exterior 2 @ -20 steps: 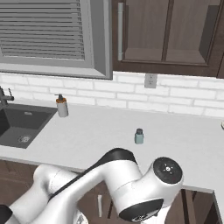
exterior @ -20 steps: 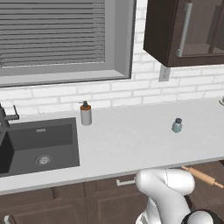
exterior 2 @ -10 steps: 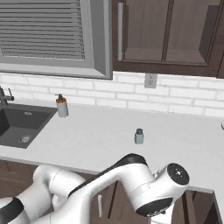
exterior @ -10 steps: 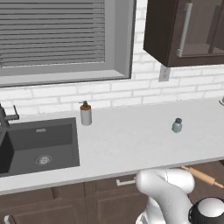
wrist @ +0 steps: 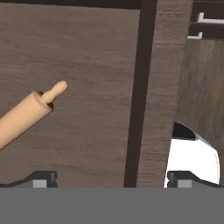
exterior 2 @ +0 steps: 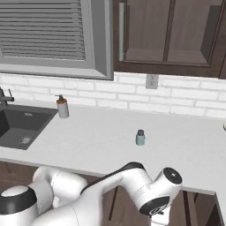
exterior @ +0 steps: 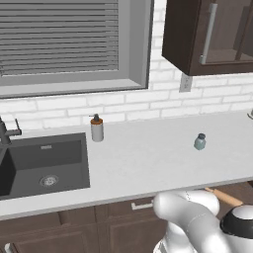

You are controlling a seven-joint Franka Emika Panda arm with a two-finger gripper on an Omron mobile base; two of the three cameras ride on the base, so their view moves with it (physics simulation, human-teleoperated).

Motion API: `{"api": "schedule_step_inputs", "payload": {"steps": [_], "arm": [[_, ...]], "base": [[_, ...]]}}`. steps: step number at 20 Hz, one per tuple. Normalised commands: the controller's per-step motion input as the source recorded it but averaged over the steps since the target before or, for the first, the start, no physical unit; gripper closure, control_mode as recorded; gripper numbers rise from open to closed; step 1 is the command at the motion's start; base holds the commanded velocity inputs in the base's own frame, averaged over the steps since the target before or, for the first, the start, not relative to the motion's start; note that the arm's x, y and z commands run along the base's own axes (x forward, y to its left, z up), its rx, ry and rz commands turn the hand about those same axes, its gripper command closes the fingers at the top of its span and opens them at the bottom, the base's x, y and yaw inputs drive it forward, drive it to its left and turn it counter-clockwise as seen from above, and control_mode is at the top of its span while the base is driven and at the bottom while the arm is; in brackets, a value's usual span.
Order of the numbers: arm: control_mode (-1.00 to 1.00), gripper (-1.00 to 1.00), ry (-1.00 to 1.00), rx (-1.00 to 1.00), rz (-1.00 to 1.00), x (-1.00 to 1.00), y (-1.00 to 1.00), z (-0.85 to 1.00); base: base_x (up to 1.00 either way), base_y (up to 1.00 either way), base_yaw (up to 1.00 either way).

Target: Pick the rolling pin from the drawer and place it on the counter.

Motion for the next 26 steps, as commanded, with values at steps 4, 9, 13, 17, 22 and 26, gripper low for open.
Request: {"api": "schedule_step_inputs", "payload": {"steps": [4,9,13,17,22,26], "arm": [[-1.0,-1.0,0.0,0.0,0.02,-0.08,0.0,-0.69],[-1.0,-1.0,0.0,0.0,0.02,0.0,0.0,-0.6],[-1.0,-1.0,0.08,0.0,0.02,0.0,0.0,-0.37],[-1.0,-1.0,0.05,0.0,0.0,-0.62,0.07,-0.21],[-1.0,-1.0,0.06,0.0,0.0,-1.0,0.15,-0.35],[-1.0,-1.0,0.03,0.0,0.0,-1.0,0.15,-0.34]], "base": [[0.0,0.0,0.0],[0.0,0.0,0.0],[0.0,0.0,0.0],[0.0,0.0,0.0],[0.0,0.0,0.0],[0.0,0.0,0.0]]}}
